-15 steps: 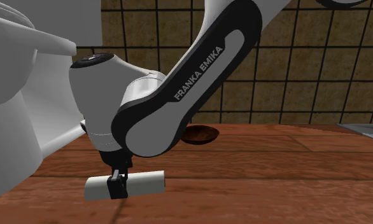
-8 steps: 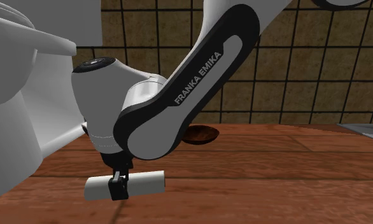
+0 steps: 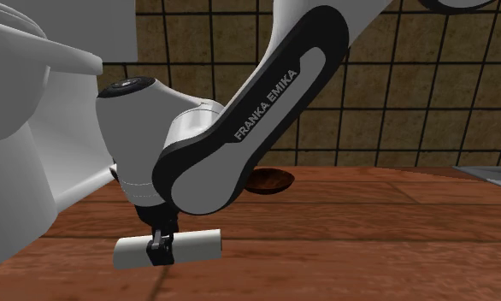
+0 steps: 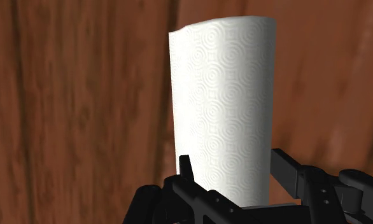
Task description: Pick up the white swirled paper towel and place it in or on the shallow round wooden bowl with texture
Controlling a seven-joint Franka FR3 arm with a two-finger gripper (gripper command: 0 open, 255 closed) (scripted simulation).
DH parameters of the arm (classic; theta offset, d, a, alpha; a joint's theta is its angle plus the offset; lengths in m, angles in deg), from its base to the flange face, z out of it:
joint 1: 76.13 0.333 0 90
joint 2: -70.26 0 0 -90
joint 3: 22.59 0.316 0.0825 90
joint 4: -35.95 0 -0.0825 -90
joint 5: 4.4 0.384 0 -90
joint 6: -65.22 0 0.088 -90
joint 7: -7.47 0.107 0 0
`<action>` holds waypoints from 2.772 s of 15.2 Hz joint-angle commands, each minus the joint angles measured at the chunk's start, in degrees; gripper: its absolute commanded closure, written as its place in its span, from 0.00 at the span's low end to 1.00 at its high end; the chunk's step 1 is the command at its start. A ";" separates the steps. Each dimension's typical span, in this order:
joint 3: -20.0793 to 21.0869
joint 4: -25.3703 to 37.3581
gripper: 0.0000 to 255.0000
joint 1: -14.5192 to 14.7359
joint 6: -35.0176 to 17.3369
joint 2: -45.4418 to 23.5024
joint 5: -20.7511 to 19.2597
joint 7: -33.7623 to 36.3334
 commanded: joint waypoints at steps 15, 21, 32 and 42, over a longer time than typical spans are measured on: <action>1.99 0.71 1.00 -1.16 5.87 5.84 3.93 -4.28; 2.76 1.77 1.00 -1.56 9.06 8.34 5.78 -6.34; 1.26 -2.09 1.00 -7.53 7.59 13.81 8.80 -15.22; -2.61 -5.12 1.00 -16.56 2.45 16.03 12.20 -28.99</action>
